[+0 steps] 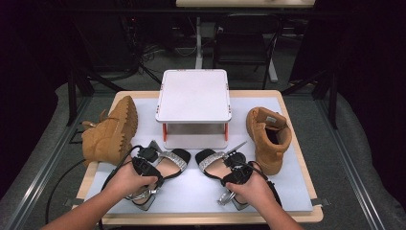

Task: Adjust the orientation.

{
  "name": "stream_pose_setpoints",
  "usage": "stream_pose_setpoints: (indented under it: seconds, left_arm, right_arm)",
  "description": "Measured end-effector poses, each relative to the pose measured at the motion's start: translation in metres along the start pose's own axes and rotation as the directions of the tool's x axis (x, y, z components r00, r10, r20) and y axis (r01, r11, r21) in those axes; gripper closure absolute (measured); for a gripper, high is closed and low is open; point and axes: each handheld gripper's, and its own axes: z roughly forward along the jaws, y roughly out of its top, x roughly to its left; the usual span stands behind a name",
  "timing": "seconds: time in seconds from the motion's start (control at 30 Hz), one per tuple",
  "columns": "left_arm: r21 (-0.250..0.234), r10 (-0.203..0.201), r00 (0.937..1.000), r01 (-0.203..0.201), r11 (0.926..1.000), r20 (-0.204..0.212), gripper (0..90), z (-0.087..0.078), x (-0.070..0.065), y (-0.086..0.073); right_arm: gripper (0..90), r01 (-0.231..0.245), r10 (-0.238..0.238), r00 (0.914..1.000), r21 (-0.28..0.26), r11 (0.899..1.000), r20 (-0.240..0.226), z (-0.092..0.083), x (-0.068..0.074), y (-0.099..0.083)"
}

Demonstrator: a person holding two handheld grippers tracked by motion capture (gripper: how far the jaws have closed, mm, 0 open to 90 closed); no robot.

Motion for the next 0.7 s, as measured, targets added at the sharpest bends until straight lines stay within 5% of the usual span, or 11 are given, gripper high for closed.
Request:
stream_pose_setpoints:
  seconds: [0.4,0.53,0.7]
  left_arm:
    - [-0.081,0.03,0.9993,-0.028,0.9963,0.024,39.8,0.001,0.003,-0.011]
    - [-0.13,0.048,0.9987,-0.045,0.9905,0.016,39.4,0.002,0.002,-0.019]
    - [-0.184,0.059,0.9978,-0.052,0.9816,0.03,38.9,0.004,0.004,-0.025]
  right_arm:
    - [33.0,0.017,-0.017,0.9989,-0.018,1.0,-0.044,0.001,-0.004,-0.01]
    - [36.8,0.027,-0.028,0.9996,-0.078,0.997,-0.008,0.003,0.0,-0.016]
    - [37.4,0.033,-0.034,0.9994,-0.09,0.995,-0.01,0.002,-0.002,-0.018]
